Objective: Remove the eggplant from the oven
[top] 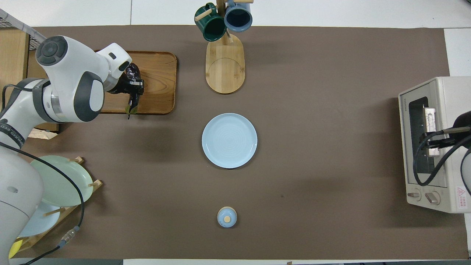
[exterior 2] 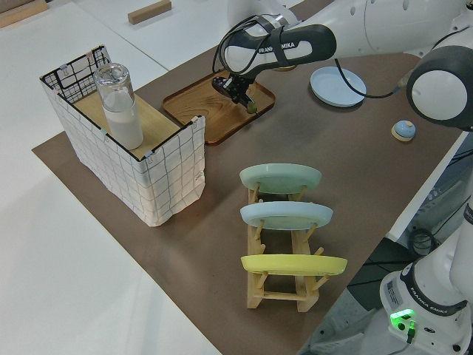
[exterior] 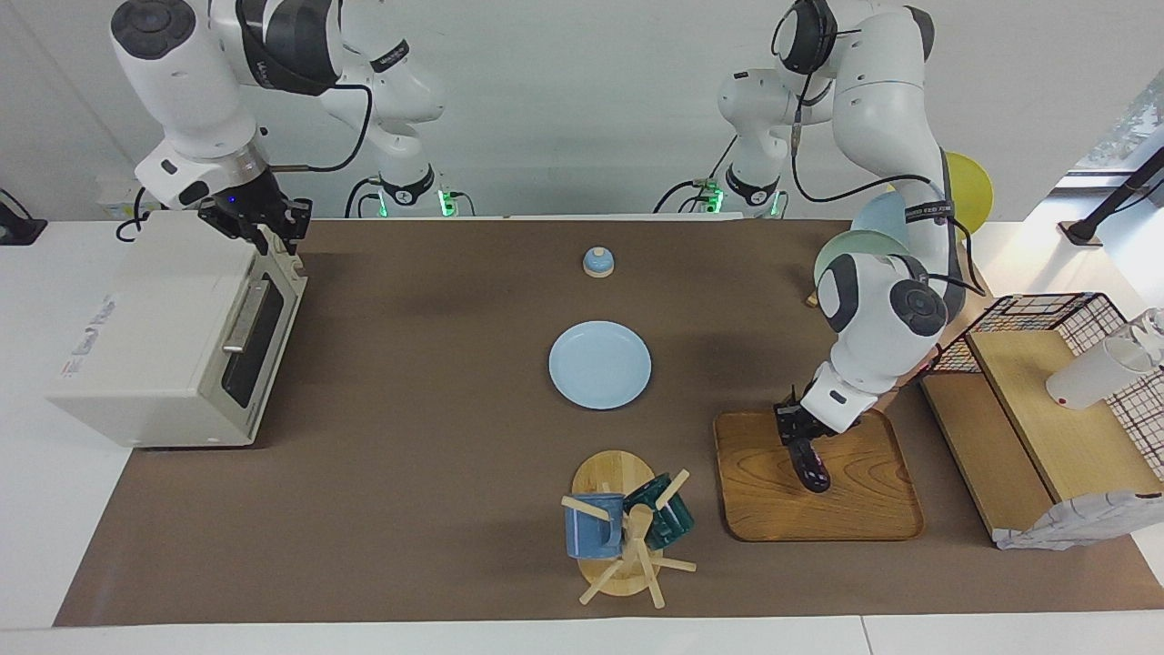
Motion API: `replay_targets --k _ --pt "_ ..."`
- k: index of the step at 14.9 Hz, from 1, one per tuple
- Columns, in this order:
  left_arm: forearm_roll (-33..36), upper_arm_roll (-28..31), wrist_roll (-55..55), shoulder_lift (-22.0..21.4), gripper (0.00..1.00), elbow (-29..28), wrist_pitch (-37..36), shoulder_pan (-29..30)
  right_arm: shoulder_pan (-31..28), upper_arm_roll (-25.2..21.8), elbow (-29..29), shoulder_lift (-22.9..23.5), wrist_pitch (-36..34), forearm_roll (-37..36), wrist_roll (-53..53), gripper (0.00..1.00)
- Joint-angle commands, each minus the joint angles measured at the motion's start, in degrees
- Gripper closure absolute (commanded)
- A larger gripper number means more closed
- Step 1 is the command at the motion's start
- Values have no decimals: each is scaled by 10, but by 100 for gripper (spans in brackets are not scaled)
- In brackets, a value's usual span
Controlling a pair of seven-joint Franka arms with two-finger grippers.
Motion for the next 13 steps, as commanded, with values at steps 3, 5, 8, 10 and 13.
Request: replay_targets --k 3,5,8,10,13 --pt "-6 -2 24 -3 100 -12 14 11 -1 5 28 17 -8 29 -10 0" --pt "-6 -2 33 -3 76 -11 14 11 0 4 30 20 -8 30 -12 0" --pt "-6 -2 33 -3 0 13 1 12 0 5 84 61 -30 27 -11 0" --pt "-3 0 33 -4 0 25 -14 13 7 6 117 82 -50 24 -10 0" --pt "-4 1 31 -17 0 54 -67 18 12 3 111 78 -61 25 -10 0"
